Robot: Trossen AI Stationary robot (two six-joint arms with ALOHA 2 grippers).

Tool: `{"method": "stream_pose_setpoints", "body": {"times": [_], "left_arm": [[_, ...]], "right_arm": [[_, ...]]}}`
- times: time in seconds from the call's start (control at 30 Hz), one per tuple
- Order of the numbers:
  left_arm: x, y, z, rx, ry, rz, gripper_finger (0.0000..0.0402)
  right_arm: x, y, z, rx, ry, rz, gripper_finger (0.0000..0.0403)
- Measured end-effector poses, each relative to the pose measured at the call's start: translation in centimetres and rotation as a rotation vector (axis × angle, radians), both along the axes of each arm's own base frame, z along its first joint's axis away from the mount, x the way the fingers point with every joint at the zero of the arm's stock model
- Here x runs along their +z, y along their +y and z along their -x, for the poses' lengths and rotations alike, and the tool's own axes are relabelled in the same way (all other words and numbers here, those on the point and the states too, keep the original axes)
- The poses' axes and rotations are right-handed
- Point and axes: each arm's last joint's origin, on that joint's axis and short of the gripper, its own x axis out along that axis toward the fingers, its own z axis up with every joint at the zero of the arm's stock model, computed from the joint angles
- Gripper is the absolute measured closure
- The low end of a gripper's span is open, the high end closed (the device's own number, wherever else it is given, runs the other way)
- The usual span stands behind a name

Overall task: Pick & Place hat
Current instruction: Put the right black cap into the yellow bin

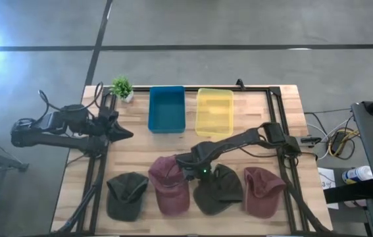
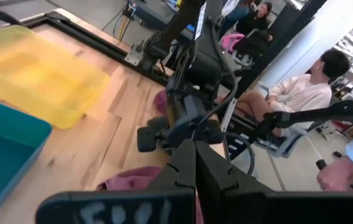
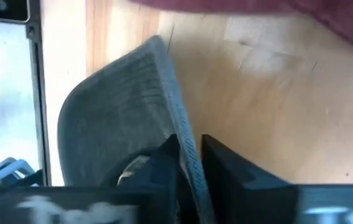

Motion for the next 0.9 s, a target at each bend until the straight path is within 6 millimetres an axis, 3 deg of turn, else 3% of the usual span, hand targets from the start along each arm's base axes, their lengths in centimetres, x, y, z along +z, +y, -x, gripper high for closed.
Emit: {"method": "stream_pose_setpoints", "body": {"times": [0.07,0.17,0.37,0.67,0.9], "left_arm": [[0.0,0.0,-0.2,-0.001,-0.002,0.000,0.0401],[0.1,0.0,-0.5,-0.001,-0.014,0.001,0.0401],[0.1,0.0,-1.0,0.035,0.009,0.143,0.0401],[0.6,0.0,-2.6,0.043,-0.054,0.162,0.0401],[0.1,0.0,-4.2,0.047,-0.022,0.162,0.0401]], "right_arm": [[0.7,0.0,-0.1,0.005,-0.014,0.003,0.0383],[1.9,0.0,-0.1,0.003,-0.035,0.052,0.0388],[5.7,0.1,0.6,0.056,-0.159,0.332,0.0389],[13.4,0.6,4.6,0.049,-0.394,0.800,0.0390],[17.5,-0.3,7.5,0.216,-0.484,1.186,0.0390]]}}
